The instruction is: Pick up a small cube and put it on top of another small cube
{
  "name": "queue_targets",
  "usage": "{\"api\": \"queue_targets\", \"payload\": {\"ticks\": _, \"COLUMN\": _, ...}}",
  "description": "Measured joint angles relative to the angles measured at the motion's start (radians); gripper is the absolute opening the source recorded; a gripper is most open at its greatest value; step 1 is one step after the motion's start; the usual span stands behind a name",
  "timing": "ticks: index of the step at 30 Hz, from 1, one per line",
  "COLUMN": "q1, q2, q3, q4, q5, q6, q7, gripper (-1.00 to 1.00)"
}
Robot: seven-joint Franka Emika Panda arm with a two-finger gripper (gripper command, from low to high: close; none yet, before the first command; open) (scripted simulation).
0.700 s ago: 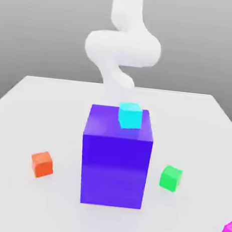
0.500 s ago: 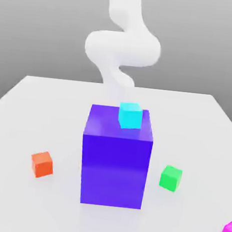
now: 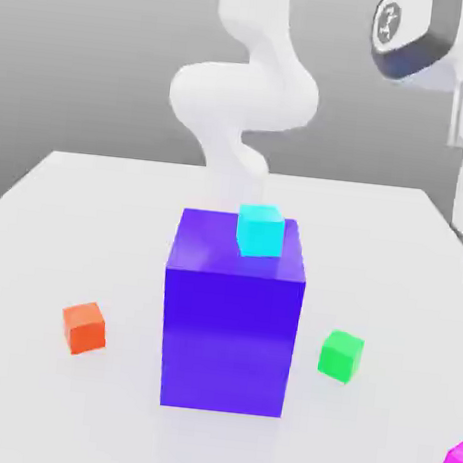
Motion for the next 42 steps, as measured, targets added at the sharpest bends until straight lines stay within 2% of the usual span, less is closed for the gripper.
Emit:
{"api": "queue_targets", "payload": {"ticks": 9, "q1": 0.030, "q2": 0.327, "q3": 0.116, "q4": 0.025, "q5": -0.051, "q6": 0.084, "q7": -0.385, "gripper": 0.00}}
{"api": "queue_targets", "payload": {"ticks": 13, "q1": 0.061, "q2": 0.472, "q3": 0.092, "q4": 0.055, "q5": -0.099, "q6": 0.177, "q7": -0.391, "gripper": 0.00}}
{"api": "queue_targets", "payload": {"ticks": 14, "q1": 0.068, "q2": 0.500, "q3": 0.083, "q4": 0.061, "q5": -0.107, "q6": 0.198, "q7": -0.386, "gripper": -1.00}}
{"api": "queue_targets", "payload": {"ticks": 20, "q1": 0.072, "q2": 0.514, "q3": 0.079, "q4": 0.065, "q5": -0.112, "q6": 0.206, "q7": -0.383, "gripper": -1.00}}
{"api": "queue_targets", "payload": {"ticks": 25, "q1": 0.042, "q2": 0.382, "q3": 0.118, "q4": 0.031, "q5": -0.064, "q6": 0.108, "q7": -0.416, "gripper": -1.00}}
{"api": "queue_targets", "payload": {"ticks": 42, "q1": 0.065, "q2": -0.193, "q3": 0.138, "q4": -0.565, "q5": 0.201, "q6": 0.144, "q7": 0.190, "gripper": -1.00}}
